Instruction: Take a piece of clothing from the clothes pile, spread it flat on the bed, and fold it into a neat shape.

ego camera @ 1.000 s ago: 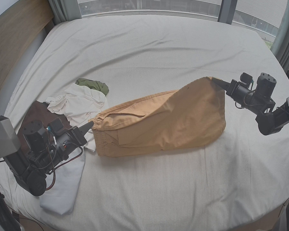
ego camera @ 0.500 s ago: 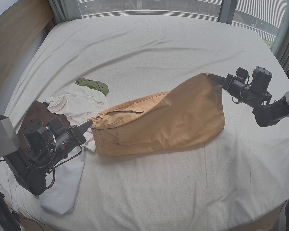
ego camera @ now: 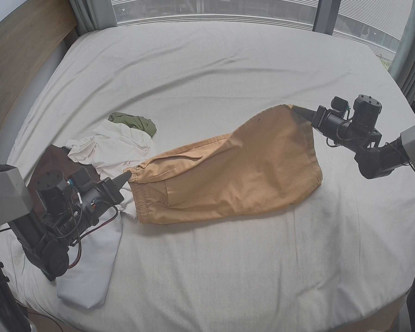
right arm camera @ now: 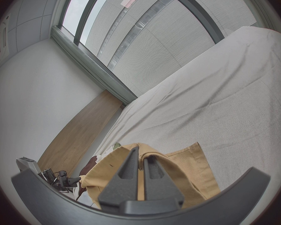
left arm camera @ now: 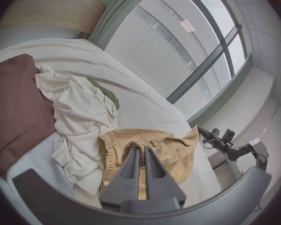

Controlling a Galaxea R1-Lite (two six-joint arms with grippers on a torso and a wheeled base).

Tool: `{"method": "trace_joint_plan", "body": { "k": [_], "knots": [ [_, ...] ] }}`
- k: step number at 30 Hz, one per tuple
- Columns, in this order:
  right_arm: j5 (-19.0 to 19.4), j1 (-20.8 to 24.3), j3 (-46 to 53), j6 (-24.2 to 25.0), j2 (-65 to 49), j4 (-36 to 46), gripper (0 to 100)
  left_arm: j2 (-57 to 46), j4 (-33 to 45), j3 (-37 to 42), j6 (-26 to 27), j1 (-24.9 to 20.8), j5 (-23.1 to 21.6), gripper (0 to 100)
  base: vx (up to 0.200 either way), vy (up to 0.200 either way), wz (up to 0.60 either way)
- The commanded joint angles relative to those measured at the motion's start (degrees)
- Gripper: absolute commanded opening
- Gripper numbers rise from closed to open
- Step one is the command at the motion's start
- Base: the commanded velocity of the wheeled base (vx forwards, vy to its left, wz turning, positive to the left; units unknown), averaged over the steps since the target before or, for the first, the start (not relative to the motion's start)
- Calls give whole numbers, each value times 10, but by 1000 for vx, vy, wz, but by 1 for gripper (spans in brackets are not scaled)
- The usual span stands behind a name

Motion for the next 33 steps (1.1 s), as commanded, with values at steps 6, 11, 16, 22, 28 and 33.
{"method": "trace_joint_plan", "body": {
  "k": [6,11,16,22,28,33],
  "knots": [
    [-1,0,-14,0,13,3,0,17,-1,-11,0,-3,2,0,0,0,0],
    [-1,-1,-13,-1,15,2,0,33,-2,-18,3,-3,2,0,0,0,0],
    [-1,-3,-13,-6,16,2,0,39,-3,-24,3,-2,2,0,0,0,0],
    [-1,-4,-16,-17,24,2,0,39,-2,-31,1,0,1,0,0,0,0],
    [-1,-4,-27,-17,31,2,100,44,-2,-35,2,-1,2,100,0,0,0],
    [-7,-1,-49,-16,43,-5,100,44,-2,-57,2,13,14,100,0,0,0]
  ]
}}
